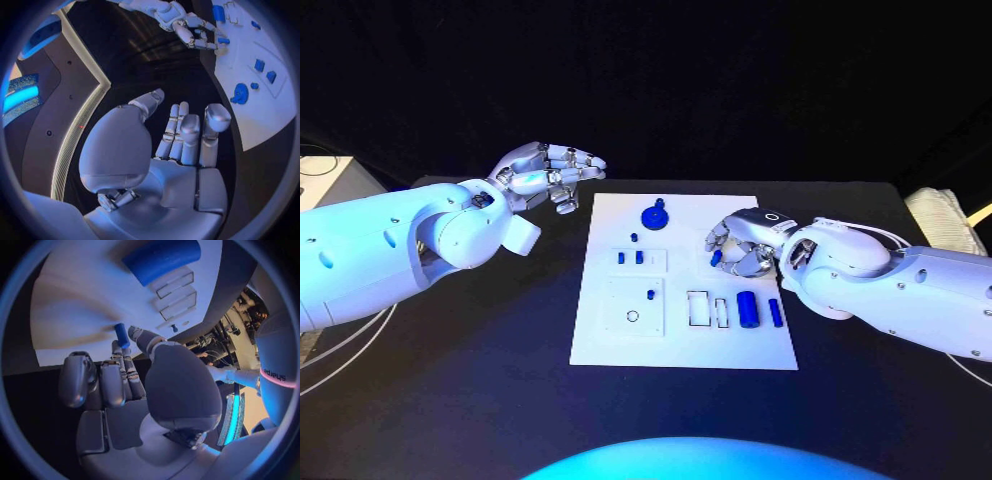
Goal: Assemble the parts on the task board
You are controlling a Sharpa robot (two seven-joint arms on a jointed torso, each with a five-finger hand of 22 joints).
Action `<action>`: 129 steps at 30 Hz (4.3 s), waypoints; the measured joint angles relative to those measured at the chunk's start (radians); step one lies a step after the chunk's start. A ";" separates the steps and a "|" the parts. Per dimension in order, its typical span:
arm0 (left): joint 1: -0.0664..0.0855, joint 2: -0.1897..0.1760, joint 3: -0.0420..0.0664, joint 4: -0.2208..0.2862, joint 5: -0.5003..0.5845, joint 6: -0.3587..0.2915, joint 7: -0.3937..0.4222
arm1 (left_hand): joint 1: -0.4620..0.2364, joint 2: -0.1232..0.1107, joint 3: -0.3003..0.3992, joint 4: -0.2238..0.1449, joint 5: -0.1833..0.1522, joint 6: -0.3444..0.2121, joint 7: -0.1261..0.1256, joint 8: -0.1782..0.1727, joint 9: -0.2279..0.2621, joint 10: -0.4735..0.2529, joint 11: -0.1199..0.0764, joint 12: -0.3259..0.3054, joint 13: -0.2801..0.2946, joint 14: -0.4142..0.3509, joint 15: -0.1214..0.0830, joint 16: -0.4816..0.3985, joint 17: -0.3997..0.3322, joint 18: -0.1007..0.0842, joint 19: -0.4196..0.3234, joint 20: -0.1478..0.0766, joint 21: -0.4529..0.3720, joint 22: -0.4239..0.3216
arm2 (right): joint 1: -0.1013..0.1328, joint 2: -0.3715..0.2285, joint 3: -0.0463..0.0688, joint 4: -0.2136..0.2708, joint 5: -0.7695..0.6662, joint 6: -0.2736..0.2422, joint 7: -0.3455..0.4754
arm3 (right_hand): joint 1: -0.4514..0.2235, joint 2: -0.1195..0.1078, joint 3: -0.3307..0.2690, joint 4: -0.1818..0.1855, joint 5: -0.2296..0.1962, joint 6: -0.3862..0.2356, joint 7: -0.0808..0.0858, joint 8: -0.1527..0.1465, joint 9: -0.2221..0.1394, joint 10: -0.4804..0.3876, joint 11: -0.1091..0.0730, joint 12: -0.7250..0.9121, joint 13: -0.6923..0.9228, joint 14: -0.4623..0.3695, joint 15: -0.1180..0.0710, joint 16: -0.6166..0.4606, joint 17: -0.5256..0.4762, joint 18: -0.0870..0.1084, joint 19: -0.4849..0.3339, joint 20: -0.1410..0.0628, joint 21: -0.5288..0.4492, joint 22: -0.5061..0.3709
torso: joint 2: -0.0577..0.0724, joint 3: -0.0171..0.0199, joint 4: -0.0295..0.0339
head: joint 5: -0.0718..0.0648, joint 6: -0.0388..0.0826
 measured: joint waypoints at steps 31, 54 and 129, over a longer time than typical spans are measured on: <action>0.000 -0.003 0.000 0.001 0.000 0.001 -0.004 | 0.000 0.000 -0.004 0.004 0.000 0.000 0.000 0.000 0.000 0.000 0.000 0.000 -0.001 0.000 0.000 0.005 0.001 0.000 0.000 0.000 0.000 0.000 | -0.008 0.014 -0.002 -0.014 -0.043 0.006 -0.017 | -0.018 0.005 0.089 -0.002 -0.004 0.064 0.006 0.028 0.008 0.089 -0.011 -0.031 -0.013 0.004 -0.004 0.019 0.018 0.000 0.004 -0.004 0.042 0.000 | -0.001 -0.0001 -0.0016 | 0.001 -0.008; 0.000 -0.003 0.000 0.000 0.001 0.002 -0.006 | 0.004 0.004 -0.004 0.004 0.000 -0.004 0.004 0.000 0.000 0.000 0.000 0.000 -0.003 0.000 0.000 0.005 0.001 0.000 0.000 0.000 0.000 0.001 | -0.008 -0.005 -0.001 0.020 -0.043 -0.058 -0.029 | 0.002 0.070 0.181 -0.047 -0.111 0.121 -0.015 0.074 0.054 0.173 0.016 -0.039 -0.005 0.005 -0.031 0.030 0.046 -0.016 0.005 -0.027 0.105 0.000 | -0.001 -0.0001 -0.0012 | -0.003 -0.009; 0.000 0.013 0.000 -0.003 0.003 0.008 -0.012 | 0.004 0.004 -0.011 0.011 0.000 -0.004 0.004 0.005 0.001 0.000 0.000 0.000 -0.005 0.000 0.000 0.005 0.000 0.000 0.000 0.000 0.000 0.000 | -0.104 0.212 -0.009 0.109 -0.077 -0.063 -0.029 | 0.002 0.069 0.193 -0.060 -0.105 0.120 -0.011 0.074 0.062 0.173 0.016 -0.051 0.011 0.005 -0.030 0.029 0.040 -0.016 0.005 -0.027 0.105 0.000 | -0.002 -0.0017 -0.0035 | 0.051 -0.041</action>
